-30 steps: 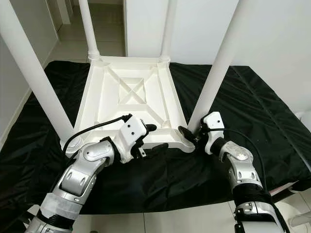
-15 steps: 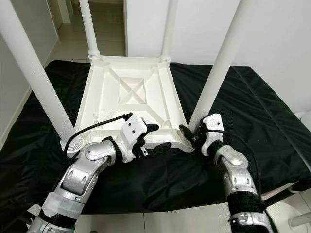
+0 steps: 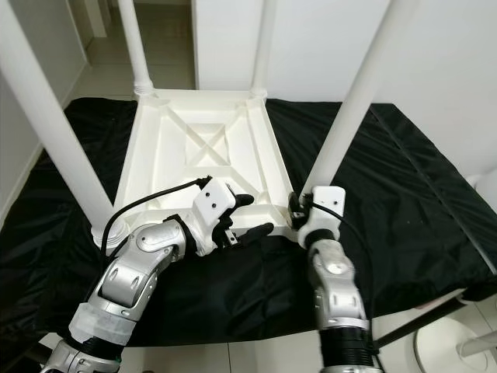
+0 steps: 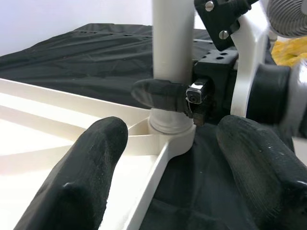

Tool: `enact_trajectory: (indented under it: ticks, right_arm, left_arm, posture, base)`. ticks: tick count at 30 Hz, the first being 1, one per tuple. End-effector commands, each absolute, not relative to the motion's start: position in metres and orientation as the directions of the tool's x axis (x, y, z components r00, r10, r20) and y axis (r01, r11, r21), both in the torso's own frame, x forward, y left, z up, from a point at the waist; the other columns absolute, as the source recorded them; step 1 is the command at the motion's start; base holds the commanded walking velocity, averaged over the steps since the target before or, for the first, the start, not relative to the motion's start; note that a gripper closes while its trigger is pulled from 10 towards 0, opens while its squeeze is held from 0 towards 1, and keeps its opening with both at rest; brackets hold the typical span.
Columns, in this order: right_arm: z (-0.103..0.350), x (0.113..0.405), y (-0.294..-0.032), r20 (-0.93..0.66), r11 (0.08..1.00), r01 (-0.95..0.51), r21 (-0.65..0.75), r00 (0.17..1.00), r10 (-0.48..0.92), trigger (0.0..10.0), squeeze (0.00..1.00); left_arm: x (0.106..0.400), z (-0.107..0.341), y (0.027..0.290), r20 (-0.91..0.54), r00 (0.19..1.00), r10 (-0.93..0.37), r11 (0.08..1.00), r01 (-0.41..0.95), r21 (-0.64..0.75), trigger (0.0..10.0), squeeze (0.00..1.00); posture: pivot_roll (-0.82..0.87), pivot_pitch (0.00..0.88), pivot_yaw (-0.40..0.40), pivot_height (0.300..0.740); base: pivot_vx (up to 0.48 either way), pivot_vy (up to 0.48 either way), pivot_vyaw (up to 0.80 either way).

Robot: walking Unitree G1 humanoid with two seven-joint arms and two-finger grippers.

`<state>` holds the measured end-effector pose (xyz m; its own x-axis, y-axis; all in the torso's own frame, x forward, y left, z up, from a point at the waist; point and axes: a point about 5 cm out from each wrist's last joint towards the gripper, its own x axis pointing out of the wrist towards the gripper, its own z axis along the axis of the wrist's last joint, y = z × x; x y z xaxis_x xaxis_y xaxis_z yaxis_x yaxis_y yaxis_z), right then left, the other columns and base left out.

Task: Building children table

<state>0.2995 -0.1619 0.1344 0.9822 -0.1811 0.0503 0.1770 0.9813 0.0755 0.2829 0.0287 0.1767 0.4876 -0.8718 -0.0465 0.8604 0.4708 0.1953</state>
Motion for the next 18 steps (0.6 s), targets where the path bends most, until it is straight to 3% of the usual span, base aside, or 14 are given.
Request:
enact_trajectory:
  ticks: [1, 5, 13, 14, 18]
  right_arm:
    - [0.128, 0.293, -0.167, 0.012, 0.951, 0.293, 0.099, 0.955, -0.295, 10.0, 0.0]
    - [0.132, 0.291, -0.147, 0.019, 0.947, 0.279, 0.159, 0.958, -0.285, 10.0, 0.0]
    - [0.141, 0.29, -0.144, 0.067, 0.953, 0.238, 0.188, 0.965, -0.255, 10.0, 0.0]
    - [0.144, 0.289, -0.141, 0.092, 0.956, 0.202, 0.212, 0.97, -0.225, 10.0, 1.0]
    - [0.15, 0.287, -0.14, 0.135, 0.959, 0.175, 0.224, 0.969, -0.209, 10.0, 1.0]
  left_arm:
    - [0.288, 0.175, 0.031, -0.047, 0.565, -0.824, 0.548, 0.815, 0.188, 10.0, 0.0]
    - [0.289, 0.175, 0.031, -0.042, 0.57, -0.821, 0.554, 0.812, 0.185, 10.0, 0.0]
    - [0.29, 0.176, 0.031, -0.036, 0.566, -0.824, 0.551, 0.814, 0.186, 10.0, 0.0]
    - [0.29, 0.177, 0.032, -0.034, 0.568, -0.822, 0.553, 0.812, 0.187, 10.0, 0.0]
    - [0.291, 0.177, 0.032, -0.031, 0.572, -0.819, 0.558, 0.808, 0.19, 10.0, 0.0]
  posture:
    - [-0.05, 0.016, -0.052, 0.74]
    - [-0.04, 0.01, -0.056, 0.74]
    - [-0.04, 0.0, -0.06, 0.74]
    - [-0.04, 0.0, -0.06, 0.74]
    - [-0.04, 0.0, -0.064, 0.74]
  base:
    - [0.0, 0.0, 0.0]
    - [0.0, 0.0, 0.0]
    - [0.0, 0.0, 0.0]
    - [0.0, 0.0, 0.0]
    - [0.0, 0.0, 0.0]
